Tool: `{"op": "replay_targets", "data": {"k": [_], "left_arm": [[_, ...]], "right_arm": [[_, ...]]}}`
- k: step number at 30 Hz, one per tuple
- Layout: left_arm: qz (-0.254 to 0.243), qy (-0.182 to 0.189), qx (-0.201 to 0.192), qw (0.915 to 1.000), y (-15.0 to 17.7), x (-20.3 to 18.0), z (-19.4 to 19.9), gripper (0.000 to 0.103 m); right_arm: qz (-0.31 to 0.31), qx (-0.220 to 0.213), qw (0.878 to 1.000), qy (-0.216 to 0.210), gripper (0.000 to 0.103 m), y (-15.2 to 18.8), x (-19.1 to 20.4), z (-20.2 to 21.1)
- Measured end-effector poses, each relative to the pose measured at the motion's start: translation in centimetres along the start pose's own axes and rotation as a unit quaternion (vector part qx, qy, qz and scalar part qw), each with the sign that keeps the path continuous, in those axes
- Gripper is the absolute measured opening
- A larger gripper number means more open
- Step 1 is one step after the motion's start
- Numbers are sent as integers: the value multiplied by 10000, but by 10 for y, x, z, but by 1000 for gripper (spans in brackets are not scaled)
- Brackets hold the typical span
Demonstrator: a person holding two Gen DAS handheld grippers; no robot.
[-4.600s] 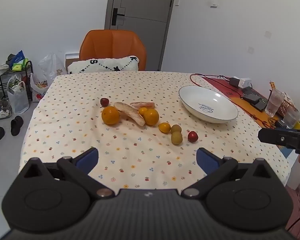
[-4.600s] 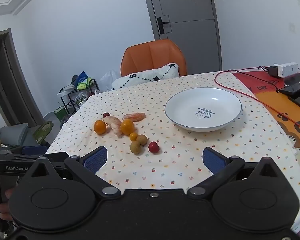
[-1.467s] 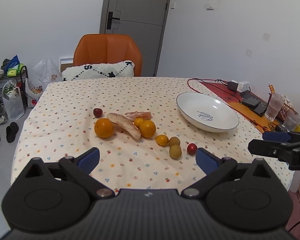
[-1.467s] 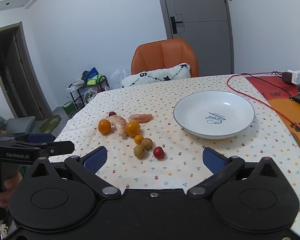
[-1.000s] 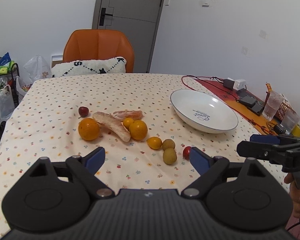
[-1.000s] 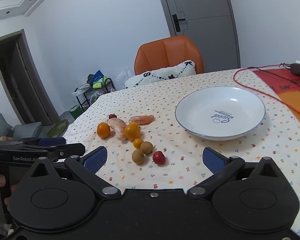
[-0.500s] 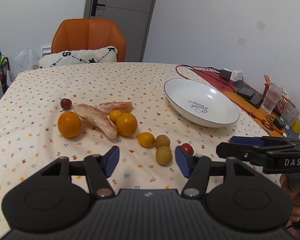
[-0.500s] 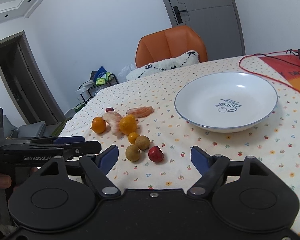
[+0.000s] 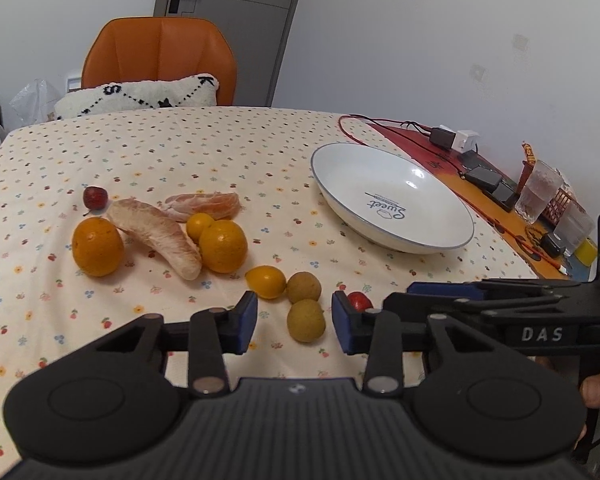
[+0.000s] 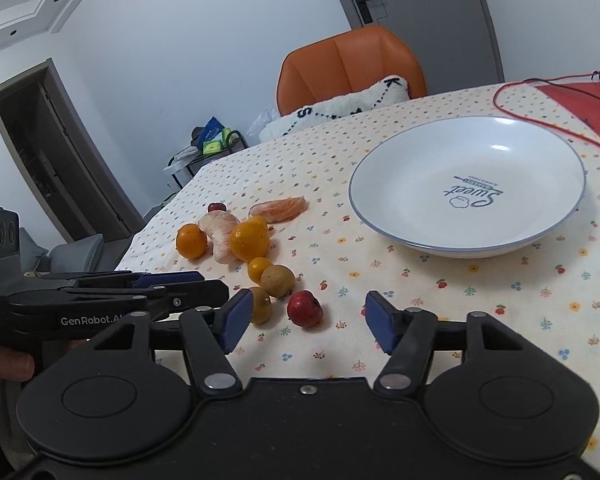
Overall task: Organize fruits
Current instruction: 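Grasp a yellow kiwi with the left tool while the right tool grasps a red plum, then carry both fruits over the white bowl and open both tools to drop them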
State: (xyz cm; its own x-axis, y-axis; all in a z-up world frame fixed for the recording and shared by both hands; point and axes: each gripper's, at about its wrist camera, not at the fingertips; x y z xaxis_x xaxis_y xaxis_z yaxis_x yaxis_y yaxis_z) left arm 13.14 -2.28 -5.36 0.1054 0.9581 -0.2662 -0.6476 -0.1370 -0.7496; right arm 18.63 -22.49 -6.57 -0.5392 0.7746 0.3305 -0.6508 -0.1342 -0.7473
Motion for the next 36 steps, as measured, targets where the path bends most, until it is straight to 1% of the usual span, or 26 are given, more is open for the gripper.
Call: {"op": "replay_targets", "data": {"k": [2,8,11,12,16,21,23,24,26,28,32,36], "left_arm": [[-7,36,45,10000,-1,-2,-5,36],[26,110,277,9996,0,-5,-23,31],[-34,122,380,9992,-1,-6,-27,25],[-61,95,412,9991,-2,-6,-28,21],[-89,128,424,9990,-4,-3,-24,21],[-30,71,387,9992,-9,4,-14,21],[0,63,360,9993,-10,6,-11,21],[12,58,348,9994,-11,7,-9,21],[13,55,320,9995,-13,8,-8,21],[-5,61,283,9996,-15,7,-7,21],[-28,72,191,9998,-22,4,-7,21],[-127,98,115,9998,-29,-4,-7,21]], "right_arm": [[-15,70,10000,-44,49,-1,-1,-5],[-10,188,9998,-87,46,-4,-1,-16],[6,240,9997,-103,46,-7,0,-16],[-2,251,9996,-123,46,-9,0,-16],[16,289,9995,-126,46,-15,0,-18],[69,510,9986,-105,45,-10,4,-29],[126,609,9980,-98,38,-7,7,-34],[169,591,9981,-90,36,-6,7,-35],[209,627,9978,-32,22,-7,8,-36],[103,606,9981,-77,22,-8,4,-34],[84,468,9988,-72,22,-12,2,-28],[107,314,9994,37,22,-17,-2,-19]]}}
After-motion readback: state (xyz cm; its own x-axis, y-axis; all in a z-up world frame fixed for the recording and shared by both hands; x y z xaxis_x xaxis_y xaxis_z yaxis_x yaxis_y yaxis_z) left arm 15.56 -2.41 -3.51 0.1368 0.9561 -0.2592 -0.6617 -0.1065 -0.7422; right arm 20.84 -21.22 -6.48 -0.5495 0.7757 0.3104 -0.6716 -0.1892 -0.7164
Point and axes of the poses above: each gripper's, at about its wrist camera, not at the fingertips, and z roughly against the way its jaws point, x to its left, y to its underside, and after that the axes turned 4 degrees about y, right-handed
